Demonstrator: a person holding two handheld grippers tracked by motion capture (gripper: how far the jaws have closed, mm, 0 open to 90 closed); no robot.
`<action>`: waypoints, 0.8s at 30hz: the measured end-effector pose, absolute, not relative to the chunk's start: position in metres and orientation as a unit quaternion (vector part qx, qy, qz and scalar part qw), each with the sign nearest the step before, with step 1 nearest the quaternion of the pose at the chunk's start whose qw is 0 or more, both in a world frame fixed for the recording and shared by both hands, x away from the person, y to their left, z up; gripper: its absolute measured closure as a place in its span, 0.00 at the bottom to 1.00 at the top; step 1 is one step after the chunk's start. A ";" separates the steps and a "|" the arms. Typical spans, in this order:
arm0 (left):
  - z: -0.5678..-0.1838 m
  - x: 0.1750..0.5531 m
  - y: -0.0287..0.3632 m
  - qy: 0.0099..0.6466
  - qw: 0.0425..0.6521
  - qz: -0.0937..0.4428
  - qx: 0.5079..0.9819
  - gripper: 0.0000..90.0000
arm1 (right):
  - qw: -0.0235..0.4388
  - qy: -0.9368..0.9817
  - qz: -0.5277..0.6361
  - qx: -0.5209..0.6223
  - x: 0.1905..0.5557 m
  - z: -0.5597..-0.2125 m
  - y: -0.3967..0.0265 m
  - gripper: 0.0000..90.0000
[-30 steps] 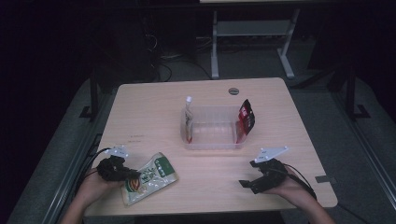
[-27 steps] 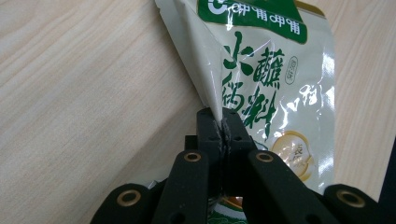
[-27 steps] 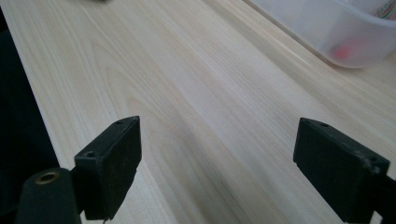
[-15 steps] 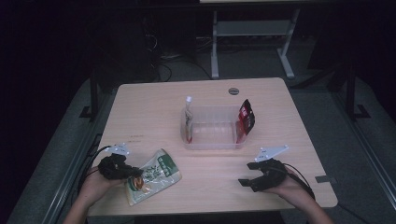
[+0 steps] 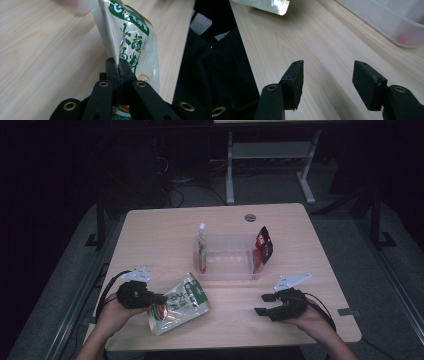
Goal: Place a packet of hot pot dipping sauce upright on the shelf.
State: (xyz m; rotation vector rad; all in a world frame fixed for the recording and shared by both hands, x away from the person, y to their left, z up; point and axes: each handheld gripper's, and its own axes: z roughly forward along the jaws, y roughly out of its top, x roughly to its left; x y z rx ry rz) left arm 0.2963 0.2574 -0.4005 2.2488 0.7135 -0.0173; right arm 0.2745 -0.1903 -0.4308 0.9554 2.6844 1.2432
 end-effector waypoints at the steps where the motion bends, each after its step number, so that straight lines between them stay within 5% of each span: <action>1: -0.399 0.297 0.253 0.274 0.384 -0.008 0.882 0.99 | 0.016 0.863 0.401 0.306 0.275 -0.430 -0.190 0.48; 24: -0.384 0.313 0.177 0.175 0.402 -0.007 0.899 0.99 | -0.031 0.851 0.450 0.270 0.296 -0.415 -0.175 0.39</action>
